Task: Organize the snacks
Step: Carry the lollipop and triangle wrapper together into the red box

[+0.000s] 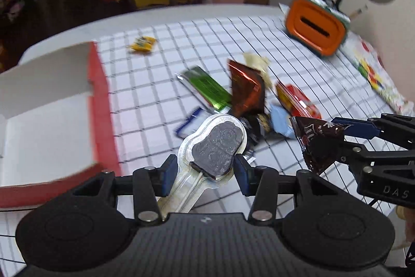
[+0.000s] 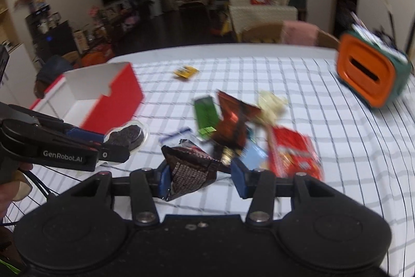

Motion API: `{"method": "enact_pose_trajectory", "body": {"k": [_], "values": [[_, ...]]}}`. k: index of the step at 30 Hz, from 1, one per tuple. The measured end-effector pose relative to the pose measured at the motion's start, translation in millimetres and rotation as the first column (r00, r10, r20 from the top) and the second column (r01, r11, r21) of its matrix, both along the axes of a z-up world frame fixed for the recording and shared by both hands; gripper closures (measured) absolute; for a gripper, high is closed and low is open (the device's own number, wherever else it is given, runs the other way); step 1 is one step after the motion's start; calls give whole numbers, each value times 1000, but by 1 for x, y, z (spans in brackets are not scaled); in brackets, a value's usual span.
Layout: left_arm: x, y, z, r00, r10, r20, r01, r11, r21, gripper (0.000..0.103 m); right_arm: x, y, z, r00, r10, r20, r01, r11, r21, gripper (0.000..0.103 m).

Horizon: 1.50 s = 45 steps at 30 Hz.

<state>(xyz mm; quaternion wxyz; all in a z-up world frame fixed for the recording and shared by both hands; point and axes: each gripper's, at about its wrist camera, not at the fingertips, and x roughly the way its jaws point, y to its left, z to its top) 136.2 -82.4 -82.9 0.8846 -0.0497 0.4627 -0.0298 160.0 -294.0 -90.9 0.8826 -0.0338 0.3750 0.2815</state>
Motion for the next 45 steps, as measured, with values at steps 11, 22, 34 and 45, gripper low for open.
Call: {"method": "enact_pose_trajectory", "body": {"k": [11, 22, 34, 45], "values": [[-27, 91, 31, 988, 137, 66, -138, 990, 9, 57, -7, 103, 33, 989, 129, 72, -127, 991, -28, 57], [-34, 179, 29, 968, 244, 62, -248, 967, 60, 57, -5, 198, 30, 973, 220, 69, -214, 974, -79, 57], [-11, 261, 7, 949, 315, 12, -314, 941, 125, 57, 15, 284, -1, 964, 264, 39, -254, 953, -168, 56], [10, 281, -25, 961, 268, -69, -253, 951, 175, 57, 36, 331, -45, 963, 258, -82, -269, 941, -206, 57]]}}
